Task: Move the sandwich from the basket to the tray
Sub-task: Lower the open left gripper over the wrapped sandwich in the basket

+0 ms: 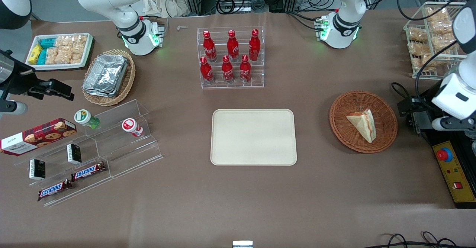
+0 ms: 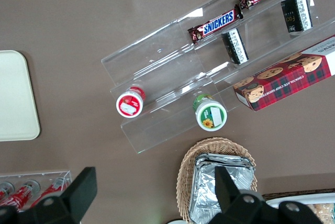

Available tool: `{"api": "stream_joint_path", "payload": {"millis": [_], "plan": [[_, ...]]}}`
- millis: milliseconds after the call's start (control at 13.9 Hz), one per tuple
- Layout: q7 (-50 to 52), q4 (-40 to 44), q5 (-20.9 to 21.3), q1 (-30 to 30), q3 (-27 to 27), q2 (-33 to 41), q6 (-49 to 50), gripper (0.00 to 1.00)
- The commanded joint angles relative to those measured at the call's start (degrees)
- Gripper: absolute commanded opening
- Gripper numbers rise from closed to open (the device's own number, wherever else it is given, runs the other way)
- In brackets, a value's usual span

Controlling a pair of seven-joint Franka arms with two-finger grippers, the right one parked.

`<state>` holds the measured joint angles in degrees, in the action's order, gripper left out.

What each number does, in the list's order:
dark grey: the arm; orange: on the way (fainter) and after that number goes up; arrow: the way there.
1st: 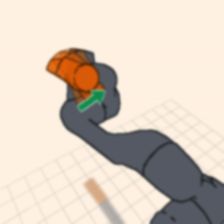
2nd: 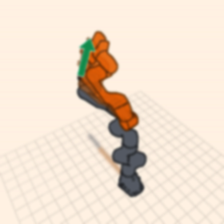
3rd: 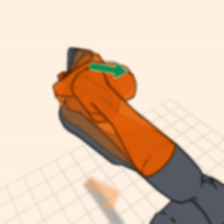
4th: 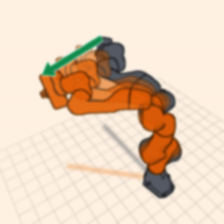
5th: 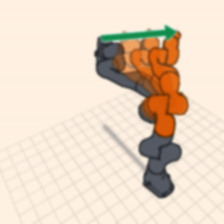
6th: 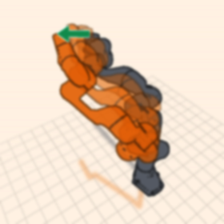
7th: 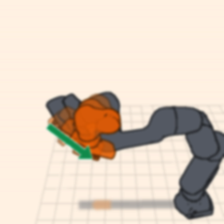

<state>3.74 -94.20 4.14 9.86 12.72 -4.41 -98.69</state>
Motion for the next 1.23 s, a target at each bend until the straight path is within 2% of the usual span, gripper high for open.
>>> {"api": "stream_joint_path", "payload": {"millis": [0,144,360,721,1153], "plan": [[0.57,-11.43,-4.21,3.83,-0.16,6.17,-5.27,1.00],[0.48,-14.95,-6.34,5.87,-0.16,6.17,-7.20,1.00],[1.35,-22.85,-6.25,5.96,-0.16,7.22,-14.13,1.00],[10.84,-33.32,-5.46,5.78,0.02,4.68,-26.96,1.00],[18.41,-33.86,-5.29,5.17,0.11,-3.93,-31.55,1.00]]}}
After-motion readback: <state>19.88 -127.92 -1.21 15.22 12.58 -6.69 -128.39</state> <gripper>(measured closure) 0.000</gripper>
